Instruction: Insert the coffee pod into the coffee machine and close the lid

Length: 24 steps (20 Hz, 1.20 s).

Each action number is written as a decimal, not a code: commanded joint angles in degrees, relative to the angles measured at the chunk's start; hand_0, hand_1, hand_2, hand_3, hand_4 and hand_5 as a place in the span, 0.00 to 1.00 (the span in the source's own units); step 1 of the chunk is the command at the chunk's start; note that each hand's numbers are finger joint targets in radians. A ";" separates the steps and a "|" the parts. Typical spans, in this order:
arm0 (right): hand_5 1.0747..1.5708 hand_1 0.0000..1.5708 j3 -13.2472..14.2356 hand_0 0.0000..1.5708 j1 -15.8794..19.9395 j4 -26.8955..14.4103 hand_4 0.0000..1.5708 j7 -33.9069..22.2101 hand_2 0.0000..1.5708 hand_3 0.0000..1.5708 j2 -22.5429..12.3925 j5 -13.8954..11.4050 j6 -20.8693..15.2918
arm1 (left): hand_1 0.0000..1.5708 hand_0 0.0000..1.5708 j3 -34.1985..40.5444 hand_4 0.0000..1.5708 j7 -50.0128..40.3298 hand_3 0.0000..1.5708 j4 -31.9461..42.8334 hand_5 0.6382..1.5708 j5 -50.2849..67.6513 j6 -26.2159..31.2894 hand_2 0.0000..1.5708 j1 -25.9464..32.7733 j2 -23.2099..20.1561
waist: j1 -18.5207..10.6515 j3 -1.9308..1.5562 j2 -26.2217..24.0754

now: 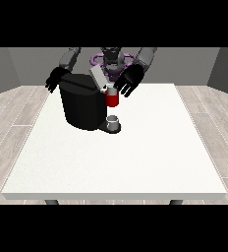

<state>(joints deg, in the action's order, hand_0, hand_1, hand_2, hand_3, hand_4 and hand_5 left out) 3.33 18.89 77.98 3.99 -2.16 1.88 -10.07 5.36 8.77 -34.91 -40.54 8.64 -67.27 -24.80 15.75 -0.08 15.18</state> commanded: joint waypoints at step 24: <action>1.00 0.00 1.44 0.00 -9.73 -1.89 0.28 3.06 0.00 0.00 0.03 1.88 1.69 | 0.00 0.00 0.47 0.00 -0.38 0.00 -2.39 1.00 0.49 4.46 0.00 8.19 4.14 | -4.94 0.07 -11.59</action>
<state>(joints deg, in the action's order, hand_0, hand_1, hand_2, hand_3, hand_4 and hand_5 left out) 5.20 12.70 76.29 5.21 -2.99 3.77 -8.63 4.16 8.87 -36.78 -42.21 13.05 -61.75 -22.62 12.00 -0.02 6.57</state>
